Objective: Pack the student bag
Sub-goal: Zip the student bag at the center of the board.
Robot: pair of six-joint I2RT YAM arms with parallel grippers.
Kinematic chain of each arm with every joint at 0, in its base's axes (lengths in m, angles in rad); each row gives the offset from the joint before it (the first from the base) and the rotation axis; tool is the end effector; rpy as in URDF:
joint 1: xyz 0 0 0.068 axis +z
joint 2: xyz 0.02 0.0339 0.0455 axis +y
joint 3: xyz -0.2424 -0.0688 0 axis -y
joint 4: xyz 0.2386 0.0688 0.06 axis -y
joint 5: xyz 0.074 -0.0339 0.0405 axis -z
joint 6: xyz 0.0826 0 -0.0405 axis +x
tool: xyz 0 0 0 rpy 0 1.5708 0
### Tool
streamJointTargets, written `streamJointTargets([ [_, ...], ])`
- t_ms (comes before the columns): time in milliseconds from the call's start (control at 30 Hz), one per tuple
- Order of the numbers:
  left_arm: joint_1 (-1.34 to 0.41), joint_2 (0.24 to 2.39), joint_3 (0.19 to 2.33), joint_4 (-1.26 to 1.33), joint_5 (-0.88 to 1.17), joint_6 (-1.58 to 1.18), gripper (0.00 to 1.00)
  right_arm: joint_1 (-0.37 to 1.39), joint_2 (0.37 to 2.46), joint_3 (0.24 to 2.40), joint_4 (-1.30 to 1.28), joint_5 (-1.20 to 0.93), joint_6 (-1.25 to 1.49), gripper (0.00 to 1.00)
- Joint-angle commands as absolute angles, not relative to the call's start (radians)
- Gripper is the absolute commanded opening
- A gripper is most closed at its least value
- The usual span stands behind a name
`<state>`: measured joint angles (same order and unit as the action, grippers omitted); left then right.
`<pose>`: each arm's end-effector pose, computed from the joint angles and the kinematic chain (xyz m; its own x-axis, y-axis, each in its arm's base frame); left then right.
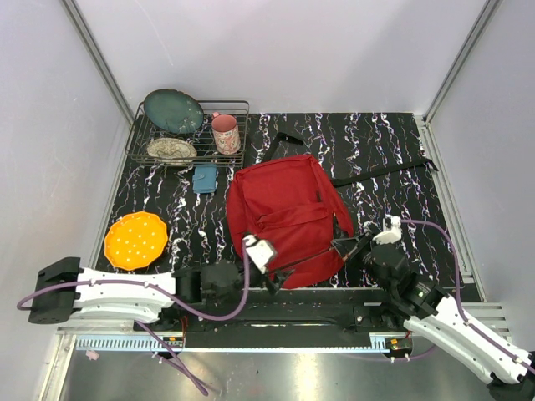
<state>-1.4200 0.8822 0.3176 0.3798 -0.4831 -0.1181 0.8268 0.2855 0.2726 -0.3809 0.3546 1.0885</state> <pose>0.0746 -0.2357 0.1966 -0.1225 0.1115 -0.9862 0.7980 0.6018 -0.0311 0.1340 0.1032 0.1806 -0.5394 0.6407 -0.5463 0.0109 0.6541 0.7563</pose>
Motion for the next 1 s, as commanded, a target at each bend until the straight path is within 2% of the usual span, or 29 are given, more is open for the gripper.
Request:
streamJointTargets([
  [0, -1.416, 1.046, 0.485, 0.446, -0.313, 0.047, 0.99, 0.819, 0.264, 0.287, -0.327, 0.371, 1.058, 0.00],
  [167, -1.382, 1.288, 0.618, 0.471, -0.141, 0.055, 0.99, 0.819, 0.218, 0.298, -0.383, 0.374, 1.065, 0.00],
  [500, -1.287, 1.474, 0.686, 0.561, 0.033, 0.008, 0.99, 0.819, 0.149, 0.333, -0.471, 0.390, 1.055, 0.00],
  [567, -1.266, 1.497, 0.693, 0.566, 0.049, 0.003, 0.87, 0.819, 0.143, 0.334, -0.479, 0.390, 1.055, 0.00],
  [633, -1.252, 1.506, 0.706, 0.551, 0.054, -0.027, 0.68, 0.821, 0.138, 0.334, -0.486, 0.393, 1.058, 0.00],
  [667, -1.252, 1.511, 0.707, 0.532, 0.049, -0.031, 0.44, 0.819, 0.135, 0.334, -0.491, 0.394, 1.058, 0.00],
  [733, -1.250, 1.509, 0.698, 0.520, 0.040, -0.046, 0.24, 0.821, 0.132, 0.331, -0.503, 0.403, 1.063, 0.00],
  [767, -1.250, 1.500, 0.690, 0.517, 0.038, -0.051, 0.09, 0.819, 0.129, 0.331, -0.505, 0.406, 1.063, 0.00],
  [833, -1.250, 1.477, 0.660, 0.515, 0.029, -0.067, 0.00, 0.819, 0.126, 0.327, -0.515, 0.419, 1.071, 0.00],
  [967, -1.250, 1.414, 0.586, 0.508, 0.017, -0.109, 0.00, 0.819, 0.124, 0.322, -0.551, 0.462, 1.109, 0.00],
])
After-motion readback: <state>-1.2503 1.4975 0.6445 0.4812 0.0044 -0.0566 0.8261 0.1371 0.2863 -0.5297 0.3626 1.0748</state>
